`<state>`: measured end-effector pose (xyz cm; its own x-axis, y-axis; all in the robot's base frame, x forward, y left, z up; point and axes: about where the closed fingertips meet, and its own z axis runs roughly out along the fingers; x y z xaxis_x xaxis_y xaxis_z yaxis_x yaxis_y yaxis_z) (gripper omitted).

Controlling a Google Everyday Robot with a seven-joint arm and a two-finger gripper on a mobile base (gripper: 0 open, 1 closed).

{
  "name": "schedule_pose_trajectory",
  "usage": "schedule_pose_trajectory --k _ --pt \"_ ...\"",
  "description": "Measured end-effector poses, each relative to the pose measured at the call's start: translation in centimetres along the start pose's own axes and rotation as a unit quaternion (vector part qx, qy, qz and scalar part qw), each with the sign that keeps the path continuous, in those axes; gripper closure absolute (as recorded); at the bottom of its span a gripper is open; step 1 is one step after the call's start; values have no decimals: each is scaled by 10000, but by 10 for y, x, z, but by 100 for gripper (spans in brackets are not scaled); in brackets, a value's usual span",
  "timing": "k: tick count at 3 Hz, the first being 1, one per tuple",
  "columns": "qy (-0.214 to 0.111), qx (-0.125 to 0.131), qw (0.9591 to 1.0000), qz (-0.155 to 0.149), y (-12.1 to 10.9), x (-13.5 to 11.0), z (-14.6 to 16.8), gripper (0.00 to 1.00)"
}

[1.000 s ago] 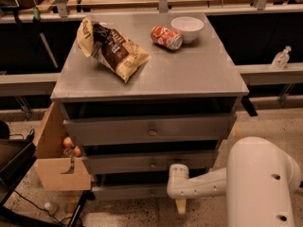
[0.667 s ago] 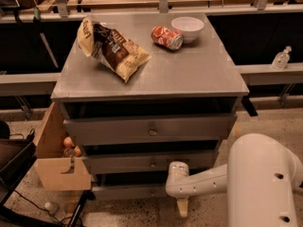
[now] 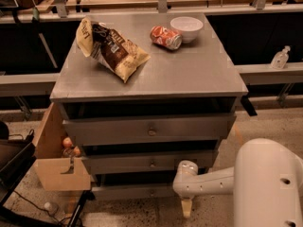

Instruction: Open bottom drawer

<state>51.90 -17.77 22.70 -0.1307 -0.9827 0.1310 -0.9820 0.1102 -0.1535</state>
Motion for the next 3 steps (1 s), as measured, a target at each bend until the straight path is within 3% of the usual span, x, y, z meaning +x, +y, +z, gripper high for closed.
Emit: schedule_pose_trajectory --k 1,2,3 --pt "-313 -93 9995 -26 -5 0 16 0" --pt "-469 -240 9986 -59 -9 -3 34 18" --pt "-424 -422 9982 -68 -9 -6 55 41"
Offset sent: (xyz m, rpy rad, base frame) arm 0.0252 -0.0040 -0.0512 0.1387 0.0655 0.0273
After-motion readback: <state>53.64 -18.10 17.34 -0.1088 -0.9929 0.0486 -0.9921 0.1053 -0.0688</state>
